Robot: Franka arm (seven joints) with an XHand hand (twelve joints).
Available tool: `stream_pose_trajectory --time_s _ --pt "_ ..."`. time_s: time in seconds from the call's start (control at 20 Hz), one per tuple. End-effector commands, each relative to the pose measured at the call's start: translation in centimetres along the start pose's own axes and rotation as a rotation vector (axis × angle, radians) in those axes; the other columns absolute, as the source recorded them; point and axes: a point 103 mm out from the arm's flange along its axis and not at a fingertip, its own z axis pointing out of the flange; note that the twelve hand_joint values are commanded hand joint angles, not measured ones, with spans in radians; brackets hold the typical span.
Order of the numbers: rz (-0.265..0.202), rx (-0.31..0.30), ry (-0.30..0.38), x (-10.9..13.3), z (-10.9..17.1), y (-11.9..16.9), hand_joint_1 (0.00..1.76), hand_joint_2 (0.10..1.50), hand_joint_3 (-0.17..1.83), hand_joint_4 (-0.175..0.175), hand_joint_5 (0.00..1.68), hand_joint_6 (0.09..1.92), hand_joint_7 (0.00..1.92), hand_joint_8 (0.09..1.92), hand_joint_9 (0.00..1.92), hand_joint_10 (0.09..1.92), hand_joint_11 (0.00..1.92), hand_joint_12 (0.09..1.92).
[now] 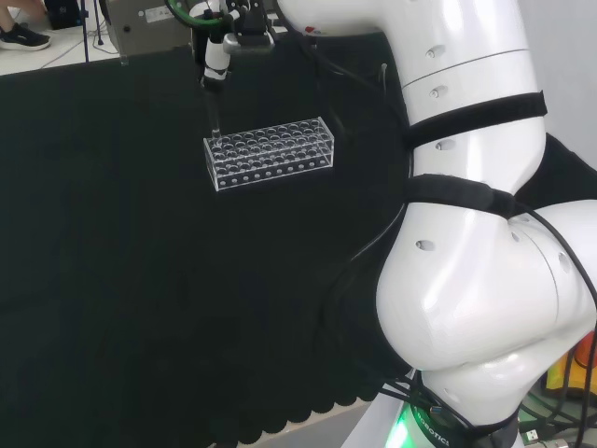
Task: Put the test tube back in the rack.
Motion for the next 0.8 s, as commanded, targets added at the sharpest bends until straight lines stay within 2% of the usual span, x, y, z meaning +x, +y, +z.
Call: stream_pose_trajectory --time_s 0.05,0.8 --pt "-0.003 0.003 0.003 0.08 0.10 0.03 1.43 0.71 0.48 -0.175 1.36 0.24 1.41 0.70 1.35 0.31 0.89 1.14" --pt "-0.008 0.021 0.020 0.74 0.89 0.26 1.43 0.71 0.48 -0.175 1.36 0.24 1.41 0.70 1.36 0.31 0.89 1.14"
